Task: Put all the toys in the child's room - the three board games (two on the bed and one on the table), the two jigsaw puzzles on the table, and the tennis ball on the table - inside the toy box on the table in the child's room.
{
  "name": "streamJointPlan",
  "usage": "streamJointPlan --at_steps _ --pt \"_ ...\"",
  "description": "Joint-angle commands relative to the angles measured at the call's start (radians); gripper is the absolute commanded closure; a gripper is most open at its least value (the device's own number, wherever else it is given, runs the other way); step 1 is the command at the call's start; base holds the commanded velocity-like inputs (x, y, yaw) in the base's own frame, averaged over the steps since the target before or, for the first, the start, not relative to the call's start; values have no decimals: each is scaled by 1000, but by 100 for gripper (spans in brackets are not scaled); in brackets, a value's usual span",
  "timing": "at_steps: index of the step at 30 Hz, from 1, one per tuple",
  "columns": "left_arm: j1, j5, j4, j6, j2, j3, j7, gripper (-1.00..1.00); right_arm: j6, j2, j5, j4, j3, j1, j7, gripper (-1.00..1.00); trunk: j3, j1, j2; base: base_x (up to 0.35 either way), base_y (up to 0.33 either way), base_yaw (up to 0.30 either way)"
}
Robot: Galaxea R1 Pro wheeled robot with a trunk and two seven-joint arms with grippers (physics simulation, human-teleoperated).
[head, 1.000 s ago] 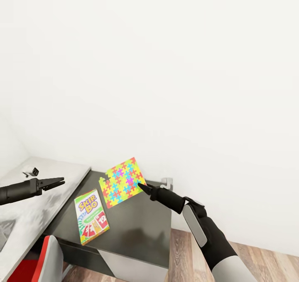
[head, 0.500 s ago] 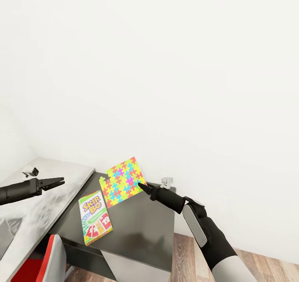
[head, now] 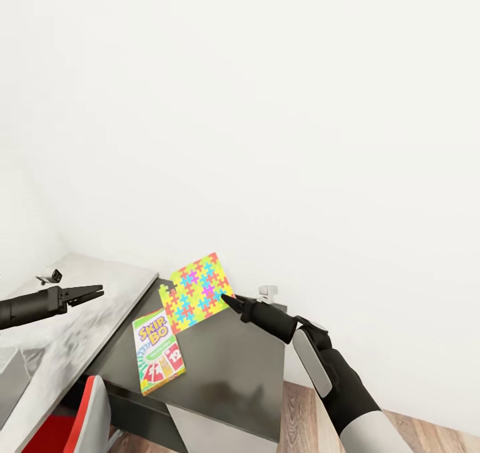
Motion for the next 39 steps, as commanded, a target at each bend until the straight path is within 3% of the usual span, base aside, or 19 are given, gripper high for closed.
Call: streamJointPlan --at_steps 1,12,22,25,29,33,39 --pt "-1 -1 0 11 0 0 -4 -100 9 0 -10 0 0 -1 -1 100 -2 1 -2 0 0 23" --pt "-1 -1 0 11 0 1 -4 -100 8 0 -10 4 0 -1 -5 100 -1 1 -2 -20 0 19" --pt "-1 -1 0 11 1 2 -4 -100 9 6 -10 4 3 -1 -16 100 3 1 -2 -46 0 245" --pt "0 -3 1 11 13 3 -4 -100 13 15 -10 4 1 -1 -31 100 4 1 -2 -3 0 277" --pt "3 0 1 11 49 2 -4 -100 32 25 -16 8 25 -3 -98 100 6 1 -2 -10 0 278" --pt "4 -1 2 11 57 2 -4 -100 82 36 -17 4 47 -12 -151 100 8 1 -2 -86 0 279" --pt "4 -2 2 11 61 4 -4 -100 100 42 -17 4 54 -13 -167 100 12 1 -2 -154 0 277"
